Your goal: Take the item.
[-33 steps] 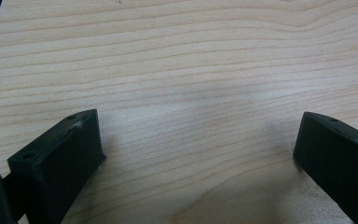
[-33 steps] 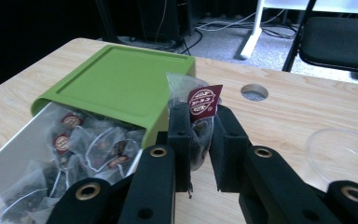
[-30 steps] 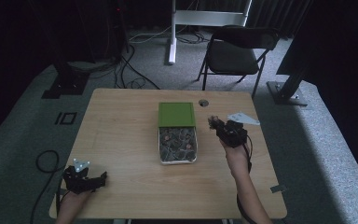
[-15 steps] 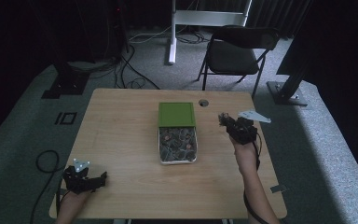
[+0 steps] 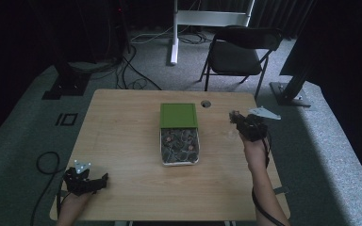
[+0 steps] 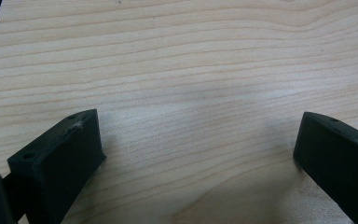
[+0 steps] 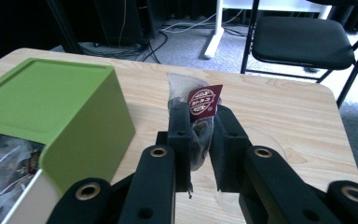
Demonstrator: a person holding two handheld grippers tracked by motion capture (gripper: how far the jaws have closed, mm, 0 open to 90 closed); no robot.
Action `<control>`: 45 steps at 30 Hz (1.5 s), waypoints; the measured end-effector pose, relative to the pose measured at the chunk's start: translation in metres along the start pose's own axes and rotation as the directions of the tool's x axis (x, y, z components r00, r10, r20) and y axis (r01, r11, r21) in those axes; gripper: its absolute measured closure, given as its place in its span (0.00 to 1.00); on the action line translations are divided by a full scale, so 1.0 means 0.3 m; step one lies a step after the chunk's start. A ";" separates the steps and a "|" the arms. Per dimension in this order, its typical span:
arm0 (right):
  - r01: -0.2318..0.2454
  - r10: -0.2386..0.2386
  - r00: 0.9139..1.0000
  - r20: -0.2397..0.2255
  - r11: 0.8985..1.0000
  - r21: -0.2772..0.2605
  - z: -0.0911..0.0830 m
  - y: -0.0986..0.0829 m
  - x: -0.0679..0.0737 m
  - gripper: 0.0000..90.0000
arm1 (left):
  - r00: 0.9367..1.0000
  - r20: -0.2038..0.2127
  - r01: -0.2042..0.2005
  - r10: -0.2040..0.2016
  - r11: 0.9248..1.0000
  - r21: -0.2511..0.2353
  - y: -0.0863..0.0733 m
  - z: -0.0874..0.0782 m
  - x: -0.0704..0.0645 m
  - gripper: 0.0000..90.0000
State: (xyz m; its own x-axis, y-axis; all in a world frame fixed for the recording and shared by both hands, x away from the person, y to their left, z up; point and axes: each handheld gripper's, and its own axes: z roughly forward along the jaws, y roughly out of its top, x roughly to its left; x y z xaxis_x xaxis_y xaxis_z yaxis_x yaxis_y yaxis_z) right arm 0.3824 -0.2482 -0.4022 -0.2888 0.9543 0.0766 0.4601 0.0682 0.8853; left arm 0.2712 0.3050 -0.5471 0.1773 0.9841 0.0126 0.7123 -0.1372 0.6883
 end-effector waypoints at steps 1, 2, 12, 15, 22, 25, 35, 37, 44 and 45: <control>-0.001 0.001 1.000 0.005 1.000 0.002 0.003 0.000 -0.005 0.89 | 1.000 0.000 0.001 -0.001 1.000 0.000 0.000 0.000 0.000 0.02; -0.006 0.006 1.000 0.008 1.000 0.003 0.007 0.000 -0.011 0.89 | 1.000 0.000 0.001 -0.001 1.000 0.000 0.000 0.000 0.000 0.02; -0.032 0.032 0.999 0.035 0.999 0.011 0.046 -0.012 -0.067 0.89 | 1.000 0.000 0.001 -0.001 1.000 0.000 0.000 0.000 0.000 0.02; -0.040 0.038 0.998 0.054 0.999 0.020 0.060 -0.016 -0.088 0.89 | 1.000 0.000 0.001 -0.001 1.000 0.000 0.000 0.000 0.000 0.02; -0.056 0.053 0.996 0.069 0.998 0.037 0.083 -0.028 -0.112 0.89 | 1.000 0.000 0.001 -0.001 1.000 0.000 0.000 0.000 0.000 0.02; -0.063 0.059 0.995 0.076 0.997 0.048 0.102 -0.035 -0.120 0.89 | 1.000 0.000 0.001 -0.001 1.000 0.000 0.000 0.000 0.000 0.02; -0.059 0.051 0.994 0.093 0.995 0.084 0.145 -0.049 -0.130 0.89 | 1.000 0.000 0.001 -0.001 1.000 0.000 0.000 0.000 0.000 0.02; -0.061 0.053 0.994 0.094 0.994 0.087 0.148 -0.052 -0.130 0.89 | 1.000 0.000 0.001 -0.001 1.000 0.000 0.000 0.000 0.000 0.02; -0.065 0.055 0.994 0.092 0.992 0.111 0.171 -0.067 -0.128 0.89 | 1.000 0.000 0.001 -0.001 1.000 0.000 0.000 0.000 0.000 0.02; -0.064 0.053 0.994 0.094 0.991 0.113 0.173 -0.069 -0.128 0.89 | 1.000 0.000 0.001 -0.001 1.000 0.000 0.000 0.000 0.000 0.02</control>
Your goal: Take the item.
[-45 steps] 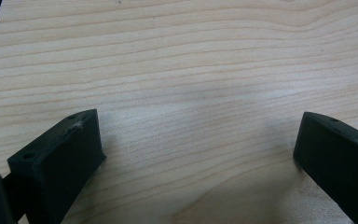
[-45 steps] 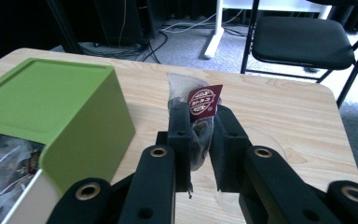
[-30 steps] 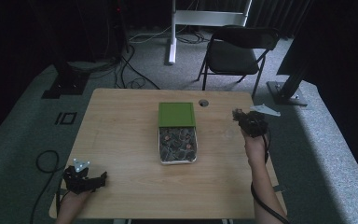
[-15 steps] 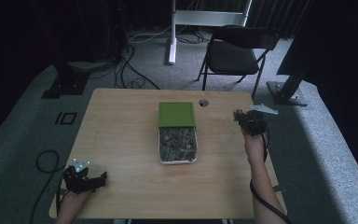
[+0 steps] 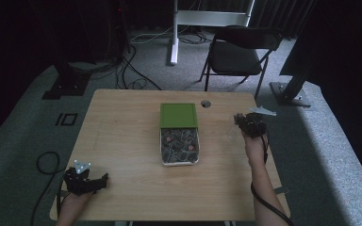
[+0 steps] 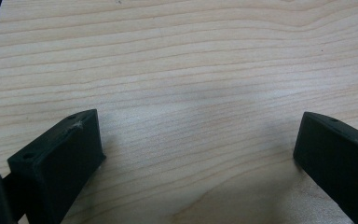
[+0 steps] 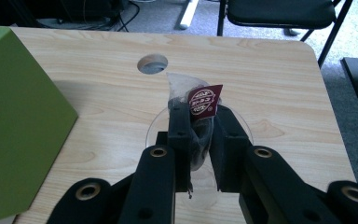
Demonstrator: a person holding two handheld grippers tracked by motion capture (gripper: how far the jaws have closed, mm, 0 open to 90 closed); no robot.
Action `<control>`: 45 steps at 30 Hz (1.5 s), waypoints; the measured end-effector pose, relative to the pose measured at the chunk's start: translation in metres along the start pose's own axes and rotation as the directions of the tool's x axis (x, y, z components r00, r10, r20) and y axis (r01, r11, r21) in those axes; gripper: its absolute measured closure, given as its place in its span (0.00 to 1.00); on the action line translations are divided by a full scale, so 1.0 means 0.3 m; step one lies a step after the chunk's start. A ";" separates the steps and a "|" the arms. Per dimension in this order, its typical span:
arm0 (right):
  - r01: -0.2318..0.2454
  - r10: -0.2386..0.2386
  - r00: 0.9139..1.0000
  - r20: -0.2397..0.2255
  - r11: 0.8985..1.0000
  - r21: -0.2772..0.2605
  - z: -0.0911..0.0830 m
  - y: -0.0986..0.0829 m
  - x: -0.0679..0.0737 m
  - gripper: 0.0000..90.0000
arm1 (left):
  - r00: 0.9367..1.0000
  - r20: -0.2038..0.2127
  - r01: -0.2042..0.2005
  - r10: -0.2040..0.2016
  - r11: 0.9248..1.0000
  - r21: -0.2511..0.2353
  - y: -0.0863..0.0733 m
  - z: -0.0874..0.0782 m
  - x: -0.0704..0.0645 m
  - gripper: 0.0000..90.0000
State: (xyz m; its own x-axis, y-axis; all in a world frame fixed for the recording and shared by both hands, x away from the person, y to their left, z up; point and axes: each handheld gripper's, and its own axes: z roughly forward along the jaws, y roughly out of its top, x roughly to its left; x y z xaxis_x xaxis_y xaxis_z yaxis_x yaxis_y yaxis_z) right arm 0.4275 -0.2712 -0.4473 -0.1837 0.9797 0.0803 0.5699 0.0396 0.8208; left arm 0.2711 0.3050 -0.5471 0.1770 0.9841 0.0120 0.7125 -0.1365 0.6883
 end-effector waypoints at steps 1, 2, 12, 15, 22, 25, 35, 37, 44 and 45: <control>0.000 0.000 1.000 0.000 1.000 0.000 0.000 0.000 0.000 0.89 | 1.000 0.000 0.000 0.000 1.000 0.000 0.000 0.000 0.000 0.02; -0.004 0.004 1.000 0.000 1.000 0.008 0.006 -0.004 -0.001 0.89 | 1.000 0.000 0.000 0.000 1.000 0.000 0.000 0.000 0.000 0.02; -0.010 0.010 1.000 0.000 1.000 0.019 0.016 -0.010 -0.007 0.88 | 1.000 0.000 0.000 0.000 1.000 0.000 0.000 0.000 0.000 0.02; -0.015 0.015 1.000 -0.005 1.000 0.025 0.018 -0.009 -0.009 0.87 | 1.000 0.000 0.000 0.000 1.000 0.000 0.000 0.000 0.000 0.02; -0.034 0.035 0.999 -0.018 0.999 0.042 0.030 -0.009 -0.011 0.77 | 1.000 0.000 0.000 0.000 1.000 0.000 0.000 0.000 0.000 0.02; -0.052 0.054 0.998 -0.033 0.998 0.045 0.032 -0.008 -0.011 0.69 | 1.000 0.000 0.000 0.000 1.000 0.000 0.000 0.000 0.000 0.02; -0.093 0.094 0.993 -0.067 0.996 0.016 -0.004 0.005 -0.007 0.49 | 1.000 0.000 0.000 0.000 1.000 0.000 0.000 0.000 0.000 0.02; -0.090 0.091 0.993 -0.070 0.996 0.015 -0.005 0.003 -0.006 0.47 | 1.000 0.000 0.000 0.000 1.000 0.000 0.000 0.000 0.000 0.02; -0.061 0.063 0.995 -0.084 0.998 0.029 -0.026 -0.014 0.002 0.26 | 1.000 0.000 0.000 0.000 1.000 0.000 0.000 0.000 0.000 0.02; -0.056 0.058 0.995 -0.083 0.998 0.027 -0.030 -0.015 0.003 0.24 | 1.000 0.000 0.000 0.000 1.000 0.000 0.000 0.000 0.000 0.02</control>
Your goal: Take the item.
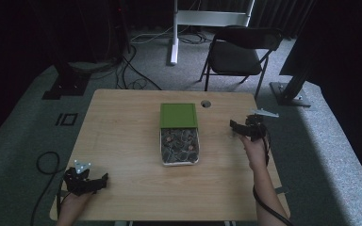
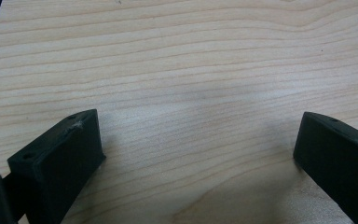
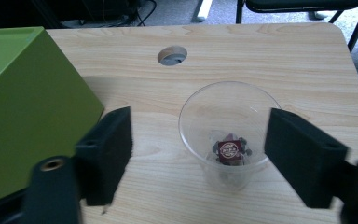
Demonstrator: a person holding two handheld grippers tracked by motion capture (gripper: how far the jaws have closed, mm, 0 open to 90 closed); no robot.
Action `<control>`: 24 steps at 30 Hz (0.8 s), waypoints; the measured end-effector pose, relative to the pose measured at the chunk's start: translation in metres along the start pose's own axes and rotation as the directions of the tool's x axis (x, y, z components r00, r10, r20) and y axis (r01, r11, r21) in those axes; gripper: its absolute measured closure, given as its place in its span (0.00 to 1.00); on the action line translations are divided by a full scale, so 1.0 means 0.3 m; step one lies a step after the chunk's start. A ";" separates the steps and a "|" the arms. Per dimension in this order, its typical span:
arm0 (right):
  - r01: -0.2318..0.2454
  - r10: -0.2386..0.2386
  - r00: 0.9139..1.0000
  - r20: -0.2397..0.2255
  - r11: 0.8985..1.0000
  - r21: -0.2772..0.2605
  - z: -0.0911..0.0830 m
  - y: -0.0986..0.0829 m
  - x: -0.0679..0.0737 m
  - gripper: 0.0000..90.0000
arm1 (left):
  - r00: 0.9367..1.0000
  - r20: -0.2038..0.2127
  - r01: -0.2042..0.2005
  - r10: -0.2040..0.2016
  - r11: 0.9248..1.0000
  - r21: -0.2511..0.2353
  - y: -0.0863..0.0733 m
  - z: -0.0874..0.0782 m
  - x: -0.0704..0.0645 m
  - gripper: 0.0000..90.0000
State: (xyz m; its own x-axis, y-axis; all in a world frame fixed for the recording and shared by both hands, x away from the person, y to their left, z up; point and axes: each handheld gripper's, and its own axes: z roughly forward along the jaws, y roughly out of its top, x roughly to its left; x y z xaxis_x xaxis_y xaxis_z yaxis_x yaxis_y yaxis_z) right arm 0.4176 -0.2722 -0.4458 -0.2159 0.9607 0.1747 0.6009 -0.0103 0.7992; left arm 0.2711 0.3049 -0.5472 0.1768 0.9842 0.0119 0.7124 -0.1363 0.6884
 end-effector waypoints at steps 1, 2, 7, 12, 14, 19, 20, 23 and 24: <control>-0.003 0.003 1.000 -0.003 1.000 0.001 -0.003 0.000 0.002 0.22 | 1.000 0.000 0.000 0.000 1.000 0.000 0.000 0.000 0.000 0.02; -0.005 0.005 1.000 -0.011 1.000 0.001 -0.006 -0.002 0.003 0.21 | 1.000 0.000 0.000 0.000 1.000 0.000 0.000 0.000 0.000 0.02; 0.002 -0.001 0.998 -0.066 1.000 0.011 -0.018 -0.010 0.013 0.15 | 1.000 0.000 0.000 0.000 1.000 0.000 0.000 0.000 0.000 0.02; 0.024 -0.025 0.997 -0.067 1.000 -0.017 -0.028 -0.033 0.026 0.15 | 1.000 0.000 0.000 0.000 1.000 0.000 0.000 0.000 0.000 0.02; 0.029 -0.030 0.998 -0.062 0.999 -0.023 -0.032 -0.041 0.027 0.16 | 1.000 0.000 -0.001 0.001 1.000 0.000 0.000 0.000 0.000 0.02; 0.040 -0.042 0.998 -0.040 0.998 -0.056 -0.052 -0.057 0.028 0.16 | 1.000 0.000 0.000 0.000 1.000 0.000 0.000 0.000 0.000 0.02; 0.044 -0.046 0.998 -0.041 0.997 -0.059 -0.056 -0.060 0.028 0.16 | 1.000 0.000 0.000 0.000 1.000 0.000 0.000 0.000 0.000 0.02; 0.050 -0.054 0.997 -0.051 0.996 -0.078 -0.072 -0.072 0.028 0.15 | 1.000 0.000 0.000 0.000 1.000 0.000 0.000 0.000 0.000 0.02; 0.059 -0.064 0.997 -0.050 0.995 -0.085 -0.082 -0.082 0.027 0.15 | 1.000 0.000 0.000 0.000 1.000 0.000 0.000 0.000 0.000 0.02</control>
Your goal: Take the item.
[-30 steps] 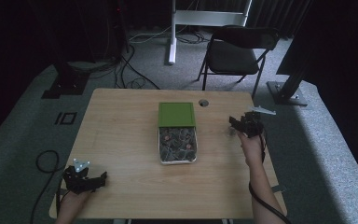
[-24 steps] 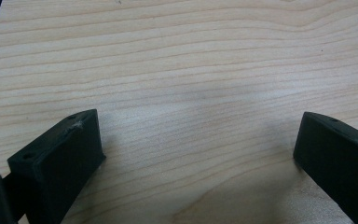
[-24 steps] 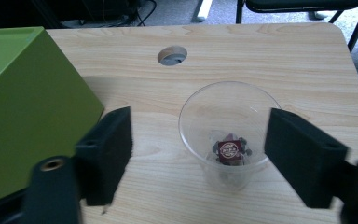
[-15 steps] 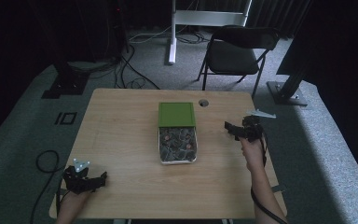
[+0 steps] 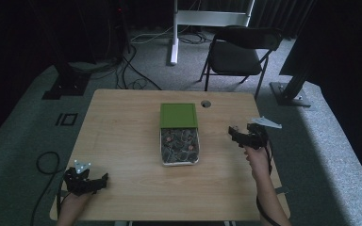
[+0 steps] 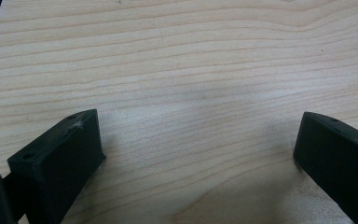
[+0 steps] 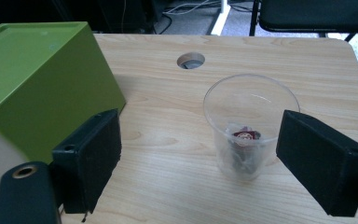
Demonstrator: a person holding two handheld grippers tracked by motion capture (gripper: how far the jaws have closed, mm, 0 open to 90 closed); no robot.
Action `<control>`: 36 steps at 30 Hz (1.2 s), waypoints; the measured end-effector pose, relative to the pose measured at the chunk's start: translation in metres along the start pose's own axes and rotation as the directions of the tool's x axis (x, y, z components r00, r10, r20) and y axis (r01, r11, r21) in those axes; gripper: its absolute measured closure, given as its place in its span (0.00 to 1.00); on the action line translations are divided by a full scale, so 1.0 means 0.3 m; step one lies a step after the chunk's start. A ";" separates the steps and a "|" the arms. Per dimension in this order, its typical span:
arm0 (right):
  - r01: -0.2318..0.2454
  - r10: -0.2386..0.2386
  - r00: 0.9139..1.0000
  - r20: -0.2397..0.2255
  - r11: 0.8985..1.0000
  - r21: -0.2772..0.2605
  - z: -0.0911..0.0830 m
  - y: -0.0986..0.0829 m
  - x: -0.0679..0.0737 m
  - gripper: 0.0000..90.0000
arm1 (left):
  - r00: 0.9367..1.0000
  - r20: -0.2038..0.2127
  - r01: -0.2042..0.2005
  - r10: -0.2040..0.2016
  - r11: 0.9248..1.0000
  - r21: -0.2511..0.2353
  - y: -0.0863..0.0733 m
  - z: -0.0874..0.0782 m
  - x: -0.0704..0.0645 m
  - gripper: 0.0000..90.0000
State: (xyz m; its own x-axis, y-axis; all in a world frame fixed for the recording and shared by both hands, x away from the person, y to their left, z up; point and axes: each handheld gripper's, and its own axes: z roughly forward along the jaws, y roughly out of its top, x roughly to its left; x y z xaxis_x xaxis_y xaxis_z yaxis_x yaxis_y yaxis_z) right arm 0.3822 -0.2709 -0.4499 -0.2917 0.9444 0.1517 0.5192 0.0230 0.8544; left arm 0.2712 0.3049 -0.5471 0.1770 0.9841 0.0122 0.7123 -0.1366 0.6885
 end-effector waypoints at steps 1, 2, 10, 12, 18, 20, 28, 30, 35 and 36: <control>0.000 0.000 1.000 0.000 1.000 0.000 0.000 0.000 0.000 0.15 | 1.000 0.000 0.000 0.000 1.000 0.000 0.000 0.000 0.000 0.02; 0.000 0.000 1.000 -0.001 1.000 -0.005 -0.005 -0.005 -0.001 0.15 | 1.000 0.000 0.000 0.000 1.000 0.000 0.000 0.000 0.000 0.02; 0.012 -0.012 1.000 0.005 1.000 -0.015 -0.034 -0.054 -0.024 0.15 | 1.000 0.000 0.000 0.000 1.000 0.000 0.000 0.000 0.000 0.02; 0.016 -0.016 1.000 0.009 1.000 -0.017 -0.041 -0.070 -0.030 0.15 | 1.000 0.000 0.000 0.000 1.000 0.000 0.000 0.000 0.000 0.02; 0.018 -0.018 1.000 0.008 1.000 -0.002 -0.059 -0.122 -0.047 0.15 | 1.000 0.000 0.000 0.000 1.000 0.000 0.000 0.000 0.000 0.02; 0.024 -0.024 1.000 0.006 1.000 0.010 -0.062 -0.142 -0.050 0.15 | 1.000 0.000 0.000 0.000 1.000 0.000 0.000 0.000 0.000 0.02; 0.016 -0.016 1.000 0.006 0.999 0.041 -0.074 -0.228 -0.068 0.15 | 1.000 0.000 0.000 0.000 1.000 0.000 0.000 0.000 0.000 0.02; 0.025 -0.025 1.000 -0.002 0.998 0.051 -0.074 -0.249 -0.071 0.14 | 1.000 0.000 0.000 0.000 1.000 -0.001 0.000 0.000 0.000 0.02; 0.048 -0.046 0.999 -0.022 0.996 0.077 -0.071 -0.292 -0.075 0.14 | 1.000 0.000 0.000 0.000 1.000 -0.002 0.000 0.000 0.000 0.02; 0.044 -0.043 0.999 -0.022 0.996 0.079 -0.072 -0.299 -0.076 0.14 | 1.000 0.000 0.000 0.000 1.000 -0.002 0.000 0.000 0.000 0.02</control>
State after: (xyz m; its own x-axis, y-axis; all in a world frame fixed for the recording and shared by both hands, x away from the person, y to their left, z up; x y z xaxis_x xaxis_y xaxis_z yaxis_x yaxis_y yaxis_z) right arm 0.3249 -0.3016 -0.5193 -0.3310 0.9352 0.1260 0.5674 0.0906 0.8184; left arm 0.2712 0.3049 -0.5473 0.1765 0.9842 0.0121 0.7112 -0.1360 0.6897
